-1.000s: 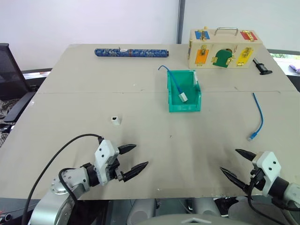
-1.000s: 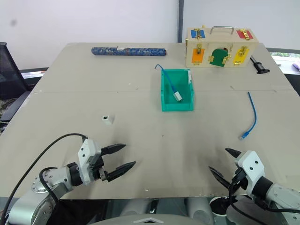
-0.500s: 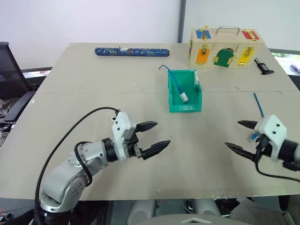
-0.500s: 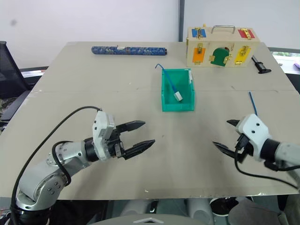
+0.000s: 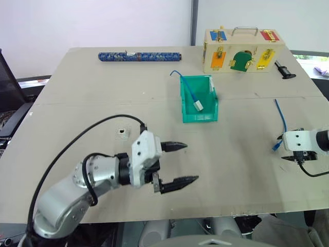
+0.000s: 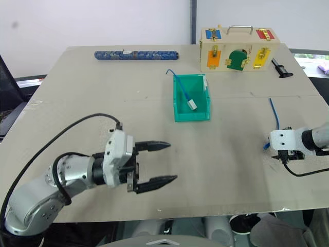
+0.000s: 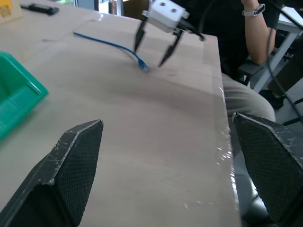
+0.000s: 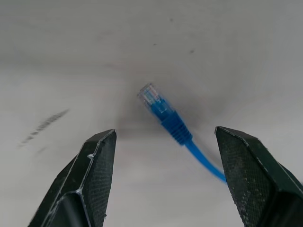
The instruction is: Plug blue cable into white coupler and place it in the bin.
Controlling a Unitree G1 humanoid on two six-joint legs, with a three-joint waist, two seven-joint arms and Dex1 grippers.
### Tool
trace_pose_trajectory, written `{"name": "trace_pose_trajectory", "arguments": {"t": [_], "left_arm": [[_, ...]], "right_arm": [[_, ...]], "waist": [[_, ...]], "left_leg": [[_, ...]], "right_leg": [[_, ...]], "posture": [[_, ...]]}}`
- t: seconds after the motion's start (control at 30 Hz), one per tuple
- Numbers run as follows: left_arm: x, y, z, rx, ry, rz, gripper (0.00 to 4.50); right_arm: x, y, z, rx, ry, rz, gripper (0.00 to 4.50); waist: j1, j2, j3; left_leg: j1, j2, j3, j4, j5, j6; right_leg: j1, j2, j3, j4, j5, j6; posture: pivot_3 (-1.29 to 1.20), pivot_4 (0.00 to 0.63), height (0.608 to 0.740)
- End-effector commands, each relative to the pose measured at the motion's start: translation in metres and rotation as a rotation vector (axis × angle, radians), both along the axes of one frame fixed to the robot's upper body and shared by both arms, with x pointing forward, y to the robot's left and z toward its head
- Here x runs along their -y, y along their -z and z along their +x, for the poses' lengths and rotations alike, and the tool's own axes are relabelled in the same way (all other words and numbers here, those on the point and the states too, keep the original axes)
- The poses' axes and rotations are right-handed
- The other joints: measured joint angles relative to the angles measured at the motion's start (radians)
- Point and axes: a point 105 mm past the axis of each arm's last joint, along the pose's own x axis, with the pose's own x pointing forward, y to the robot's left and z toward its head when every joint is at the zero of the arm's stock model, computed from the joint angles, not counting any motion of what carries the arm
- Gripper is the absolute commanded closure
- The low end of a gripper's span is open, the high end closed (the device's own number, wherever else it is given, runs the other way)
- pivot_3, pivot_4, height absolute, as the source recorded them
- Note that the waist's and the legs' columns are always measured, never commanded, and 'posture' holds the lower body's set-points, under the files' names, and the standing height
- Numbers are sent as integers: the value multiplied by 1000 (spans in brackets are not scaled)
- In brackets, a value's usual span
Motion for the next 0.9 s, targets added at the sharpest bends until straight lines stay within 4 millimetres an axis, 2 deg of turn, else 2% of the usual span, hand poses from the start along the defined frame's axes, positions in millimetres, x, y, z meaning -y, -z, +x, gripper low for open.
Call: {"name": "trace_pose_trajectory", "arguments": {"t": [0.03, 0.07, 0.1, 0.23, 0.3, 0.47, 0.53, 0.63, 0.67, 0.73, 0.8, 0.9], "left_arm": [[-3, -3, -7, 60, 5, 2, 0], [-5, -3, -10, 64, 0, 3, 0], [-6, -2, -10, 68, -5, 2, 0], [-10, 0, -10, 75, -19, -1, 0], [-13, 4, -4, 72, -32, -2, 0], [-21, 10, 21, 59, -109, -19, 0], [-34, 17, 44, 58, -226, 0, 0], [-46, 27, 59, 61, -293, 31, 0], [-49, 30, 59, 52, -290, 34, 0], [-57, 35, 60, 52, -278, 53, 0], [-65, 40, 63, 71, -273, 85, 0], [-71, 42, 68, 85, -264, 104, 0]], "right_arm": [[2, 3, 8, 3, -39, -45, 1253], [1, 5, 11, -8, -37, -44, 1253], [1, 7, 13, -23, -42, -47, 1799], [-2, 8, 16, -64, -47, -37, 3523], [-6, 7, 15, -85, -48, -26, 4452], [-43, -8, 12, -122, -48, 130, 4484], [-83, -21, 11, -143, -63, 229, 4484], [-124, -29, 7, -162, -77, 264, 4484], [-135, -29, 8, -161, -80, 263, 4484], [-173, -24, 18, -120, -112, 273, 4484], [-202, -18, 28, -76, -151, 260, 4484], [-219, -1, 32, -92, -189, 228, 4484]], "waist": [[0, -1, 0], [-1, -2, 0], [-1, -3, 1], [-2, -5, 0], [-2, -5, 0], [-4, -4, 1], [-4, -2, 2], [-3, -2, 2], [0, -2, 2], [2, -3, 1], [-2, -3, 1], [10, -3, 1]], "left_leg": [[0, 0, 0, 0, 0, 0], [0, 0, 1, 1, 0, 0], [1, 0, 1, 1, 0, 0], [4, 1, 2, 1, 0, 0], [8, 2, 3, 1, 0, 1], [13, 4, 3, -1, 0, 0], [13, 5, 3, -1, 0, 0], [12, 6, 1, -2, 0, 0], [11, 7, 1, -2, 0, 0], [8, 7, 1, -2, -1, 0], [5, 7, 2, -1, -1, -1], [-2, 7, 0, -1, 0, -2]], "right_leg": [[0, 0, 0, 0, 0, 0], [0, 0, 0, 0, 0, 0], [1, 0, 1, 0, 0, 0], [3, 1, 1, 0, 2, -2], [6, 1, 2, 0, 2, -2], [10, 4, 2, 1, 2, -2], [9, 4, 2, 1, 2, -2], [7, 6, 4, 1, 4, 0], [6, 7, 3, 1, 4, 1], [4, 7, 3, 0, 4, 1], [1, 7, 3, 0, 5, 0], [-6, 7, -1, 1, 6, -2]], "posture": [[0, 150, 740], [0, 150, 740], [0, 150, 740], [0, 150, 740], [0, 150, 740], [0, 150, 740], [0, 150, 740], [0, 150, 740], [0, 150, 740], [0, 150, 740], [0, 150, 740], [0, 150, 740]]}}
